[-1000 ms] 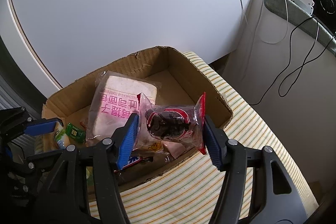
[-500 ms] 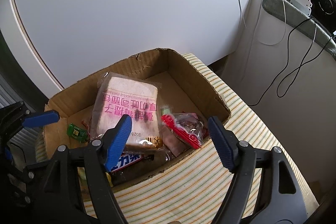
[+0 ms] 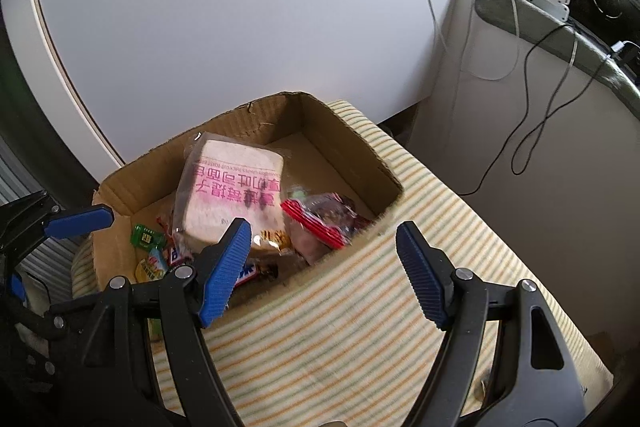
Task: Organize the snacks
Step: 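Lower both snacks into the box and open both tools, then move both open tools back over the chocolate egg and black candy, then grasp the chocolate egg with the left tool while the right tool grasps the black candy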
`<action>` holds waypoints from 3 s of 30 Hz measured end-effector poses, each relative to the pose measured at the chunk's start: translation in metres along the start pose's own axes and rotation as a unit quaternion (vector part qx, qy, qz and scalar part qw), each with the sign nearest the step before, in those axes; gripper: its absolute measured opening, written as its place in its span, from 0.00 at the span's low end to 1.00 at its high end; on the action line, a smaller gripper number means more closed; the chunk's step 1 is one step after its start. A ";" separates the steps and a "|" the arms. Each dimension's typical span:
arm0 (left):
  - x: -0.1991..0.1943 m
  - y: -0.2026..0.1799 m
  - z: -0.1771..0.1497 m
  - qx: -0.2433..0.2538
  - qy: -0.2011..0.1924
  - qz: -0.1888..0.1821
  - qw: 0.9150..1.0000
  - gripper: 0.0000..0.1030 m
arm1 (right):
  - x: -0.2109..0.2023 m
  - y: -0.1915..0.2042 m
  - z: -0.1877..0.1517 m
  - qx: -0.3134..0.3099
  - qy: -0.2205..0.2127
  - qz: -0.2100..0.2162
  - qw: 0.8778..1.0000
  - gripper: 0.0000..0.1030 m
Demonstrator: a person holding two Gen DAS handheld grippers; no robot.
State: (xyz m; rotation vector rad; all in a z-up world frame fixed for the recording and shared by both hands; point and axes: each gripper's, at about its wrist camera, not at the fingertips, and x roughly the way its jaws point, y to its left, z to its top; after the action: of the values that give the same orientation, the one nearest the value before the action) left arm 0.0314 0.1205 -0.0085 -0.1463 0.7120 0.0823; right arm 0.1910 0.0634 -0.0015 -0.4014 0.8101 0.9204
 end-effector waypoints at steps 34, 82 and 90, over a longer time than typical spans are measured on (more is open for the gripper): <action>0.064 -0.151 0.006 0.063 0.050 -0.121 0.989 0.59 | -0.144 -0.215 -0.204 0.191 -0.004 -0.143 0.971 0.75; 0.179 -0.231 0.019 0.127 0.117 -0.106 0.979 0.41 | -0.077 -0.283 -0.216 0.125 0.106 -0.093 0.982 0.43; 0.175 -0.228 0.018 0.123 0.111 -0.112 0.980 0.33 | -0.081 -0.276 -0.217 0.129 0.104 -0.106 0.980 0.25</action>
State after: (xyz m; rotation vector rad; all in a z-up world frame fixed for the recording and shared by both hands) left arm 0.2033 -0.0974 -0.0855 0.0033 0.9167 -0.2417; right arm 0.2956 -0.2709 -0.0864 -0.3529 1.0422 0.5708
